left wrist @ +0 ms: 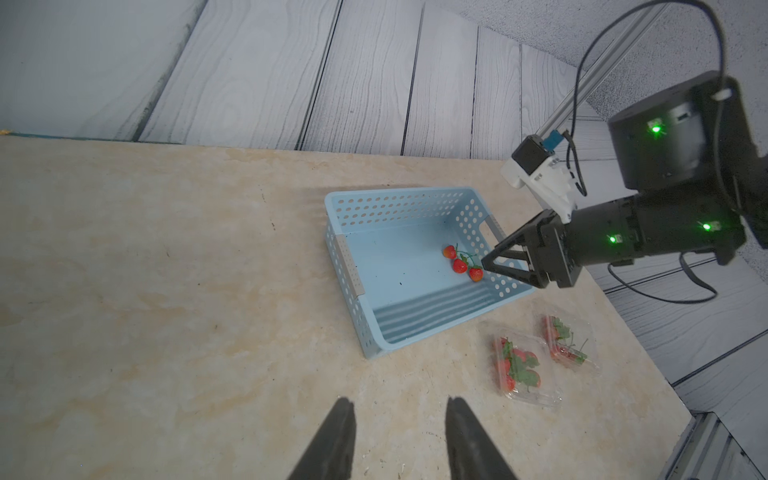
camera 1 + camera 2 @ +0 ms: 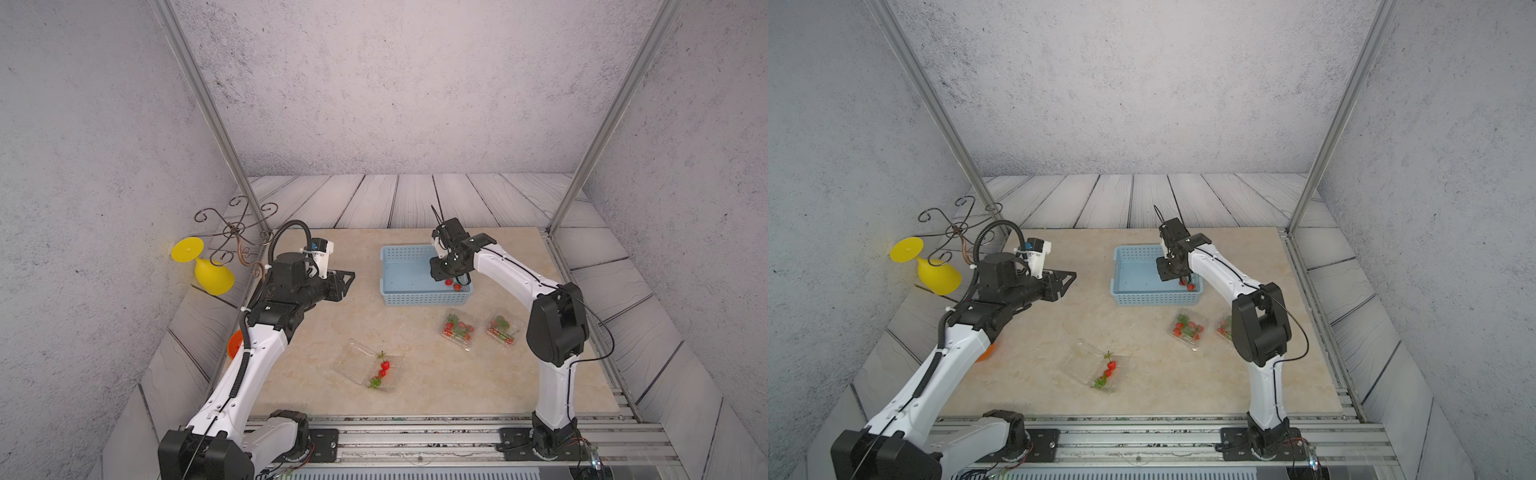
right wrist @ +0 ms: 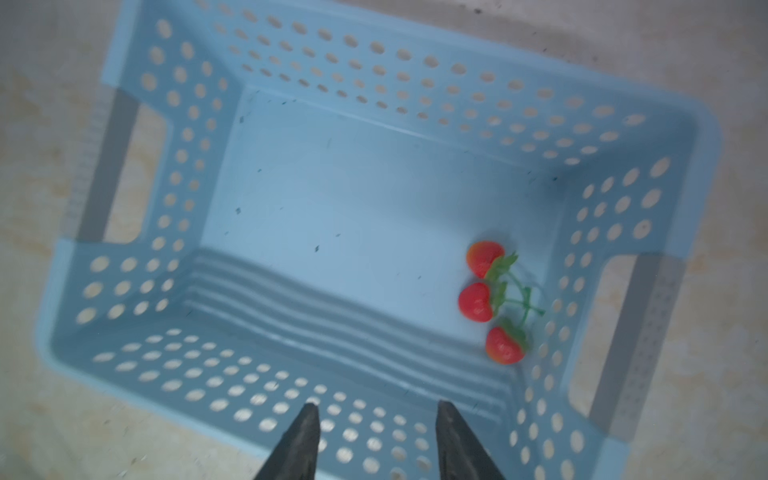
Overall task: Pack strawberries into containers
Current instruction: Pick up the strawberry from the basket.
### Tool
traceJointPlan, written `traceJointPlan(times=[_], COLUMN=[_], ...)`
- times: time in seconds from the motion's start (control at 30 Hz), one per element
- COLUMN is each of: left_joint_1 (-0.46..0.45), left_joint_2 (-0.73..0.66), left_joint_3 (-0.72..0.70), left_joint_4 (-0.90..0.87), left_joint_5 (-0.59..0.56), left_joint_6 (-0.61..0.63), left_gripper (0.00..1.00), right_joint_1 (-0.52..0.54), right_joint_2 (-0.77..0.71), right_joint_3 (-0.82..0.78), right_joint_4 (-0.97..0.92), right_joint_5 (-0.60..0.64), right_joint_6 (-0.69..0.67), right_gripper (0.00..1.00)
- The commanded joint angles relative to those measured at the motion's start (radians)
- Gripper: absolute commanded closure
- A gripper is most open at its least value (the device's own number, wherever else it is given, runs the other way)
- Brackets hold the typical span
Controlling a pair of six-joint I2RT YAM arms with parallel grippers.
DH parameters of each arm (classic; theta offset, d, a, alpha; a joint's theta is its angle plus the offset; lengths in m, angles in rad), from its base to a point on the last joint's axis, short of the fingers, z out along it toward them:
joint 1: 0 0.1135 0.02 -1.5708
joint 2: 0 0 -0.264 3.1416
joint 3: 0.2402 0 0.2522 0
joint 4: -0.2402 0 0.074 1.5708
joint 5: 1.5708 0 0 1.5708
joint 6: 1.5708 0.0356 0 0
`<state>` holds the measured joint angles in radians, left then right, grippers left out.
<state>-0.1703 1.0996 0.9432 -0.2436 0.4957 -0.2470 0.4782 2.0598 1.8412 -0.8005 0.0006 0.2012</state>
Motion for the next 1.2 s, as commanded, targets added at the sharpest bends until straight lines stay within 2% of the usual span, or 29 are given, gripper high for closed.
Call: traceJointPlan(times=[0.0, 0.13, 0.63, 0.87, 1.0, 1.17], left_joint_1=[0.005, 0.006, 0.015, 0.02, 0.023, 0.025], left_joint_2=[-0.008, -0.001, 0.009, 0.016, 0.019, 0.02], left_joint_3=[-0.011, -0.011, -0.011, -0.009, -0.009, -0.009], left_joint_4=[0.001, 0.001, 0.0, 0.001, 0.004, 0.006], left_joint_5=[-0.003, -0.001, -0.005, 0.0, 0.001, 0.004], left_joint_6=[0.01, 0.011, 0.011, 0.012, 0.01, 0.009], left_gripper=[0.6, 0.6, 0.6, 0.6, 0.6, 0.6], right_joint_1=[-0.029, -0.051, -0.085, -0.101, -0.104, -0.105], right_joint_2=[0.108, 0.22, 0.406, 0.459, 0.448, 0.401], right_joint_3=[0.107, 0.205, 0.308, 0.371, 0.376, 0.359], right_joint_4=[-0.139, -0.192, -0.167, -0.18, -0.178, -0.166], right_joint_5=[0.069, 0.097, 0.075, 0.053, 0.043, 0.025], right_joint_6=[-0.057, -0.072, -0.077, -0.065, -0.059, -0.057], right_gripper=[0.51, 0.5, 0.5, 0.63, 0.77, 0.83])
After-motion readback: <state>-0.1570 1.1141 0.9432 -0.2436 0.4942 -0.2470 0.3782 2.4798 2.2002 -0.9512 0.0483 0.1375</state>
